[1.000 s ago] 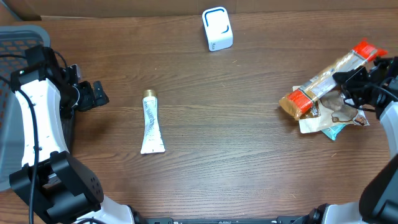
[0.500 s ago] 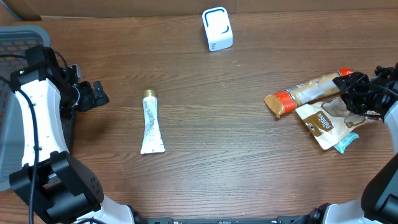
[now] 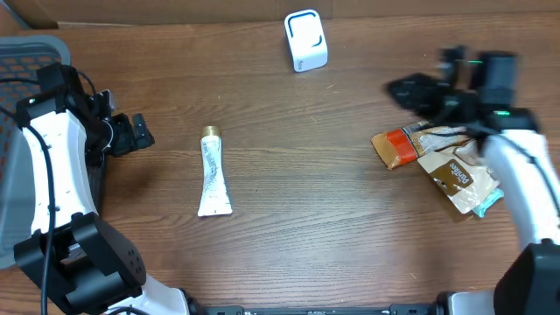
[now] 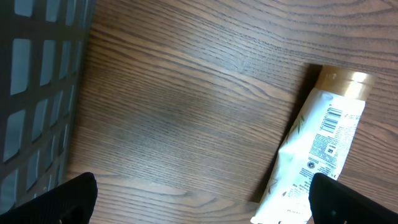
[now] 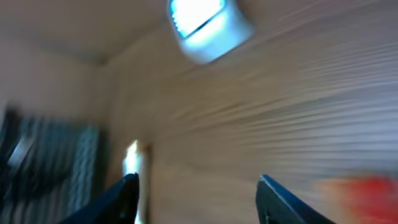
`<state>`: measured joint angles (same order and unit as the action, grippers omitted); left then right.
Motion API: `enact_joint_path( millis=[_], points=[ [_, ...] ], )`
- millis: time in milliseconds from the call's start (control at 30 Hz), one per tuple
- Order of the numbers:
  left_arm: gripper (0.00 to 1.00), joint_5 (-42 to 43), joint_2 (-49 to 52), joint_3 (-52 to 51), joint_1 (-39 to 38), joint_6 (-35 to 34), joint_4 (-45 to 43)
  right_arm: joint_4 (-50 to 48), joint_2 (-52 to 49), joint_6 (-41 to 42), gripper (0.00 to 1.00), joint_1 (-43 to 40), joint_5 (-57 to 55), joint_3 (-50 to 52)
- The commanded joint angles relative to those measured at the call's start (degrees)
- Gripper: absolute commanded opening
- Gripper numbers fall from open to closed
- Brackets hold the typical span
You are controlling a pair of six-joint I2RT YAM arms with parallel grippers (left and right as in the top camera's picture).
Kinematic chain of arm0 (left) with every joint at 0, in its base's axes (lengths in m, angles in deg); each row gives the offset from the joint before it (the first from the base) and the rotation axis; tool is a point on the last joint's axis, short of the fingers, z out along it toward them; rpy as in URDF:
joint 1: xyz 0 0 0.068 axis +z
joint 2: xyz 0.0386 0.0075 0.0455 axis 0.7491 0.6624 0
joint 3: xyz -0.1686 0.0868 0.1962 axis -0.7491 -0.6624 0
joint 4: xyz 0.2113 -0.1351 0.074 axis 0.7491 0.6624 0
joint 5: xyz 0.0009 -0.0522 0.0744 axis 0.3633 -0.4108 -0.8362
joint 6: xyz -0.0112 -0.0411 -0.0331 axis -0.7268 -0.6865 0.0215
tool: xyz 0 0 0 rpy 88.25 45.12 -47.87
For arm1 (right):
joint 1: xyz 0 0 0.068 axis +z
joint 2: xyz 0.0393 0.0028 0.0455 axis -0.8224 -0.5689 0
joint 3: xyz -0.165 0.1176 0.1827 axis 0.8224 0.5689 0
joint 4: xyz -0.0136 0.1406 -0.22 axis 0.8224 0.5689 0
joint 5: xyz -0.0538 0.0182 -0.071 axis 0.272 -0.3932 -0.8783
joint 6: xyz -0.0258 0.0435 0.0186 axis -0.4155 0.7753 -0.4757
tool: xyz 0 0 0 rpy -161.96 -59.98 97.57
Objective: Scan the item barcode
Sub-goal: 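Reach the right gripper to the white tube and grasp it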
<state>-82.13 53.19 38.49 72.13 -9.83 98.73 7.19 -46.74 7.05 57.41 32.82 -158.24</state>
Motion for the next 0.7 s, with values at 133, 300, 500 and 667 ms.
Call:
enact_joint_path(
  millis=[133,300,500,667],
  points=[
    [1.00,0.20,0.39,0.70,-0.07,-0.94,-0.04,-12.48,-9.27,4.20,0.62,20.85,1.49,-1.11],
    [1.00,0.20,0.39,0.70,-0.07,-0.94,-0.04,-16.81,-19.30,6.75,0.61,30.36,1.46,-4.74],
    [1.00,0.20,0.39,0.70,-0.07,-0.94,-0.04,-16.39,-28.04,6.73,0.61,37.22,-0.94,-11.06],
    [0.99,0.20,0.39,0.70,-0.07,-0.94,-0.04,-16.57,-31.56,6.71,0.62,40.37,-6.19,-11.93]
  ],
)
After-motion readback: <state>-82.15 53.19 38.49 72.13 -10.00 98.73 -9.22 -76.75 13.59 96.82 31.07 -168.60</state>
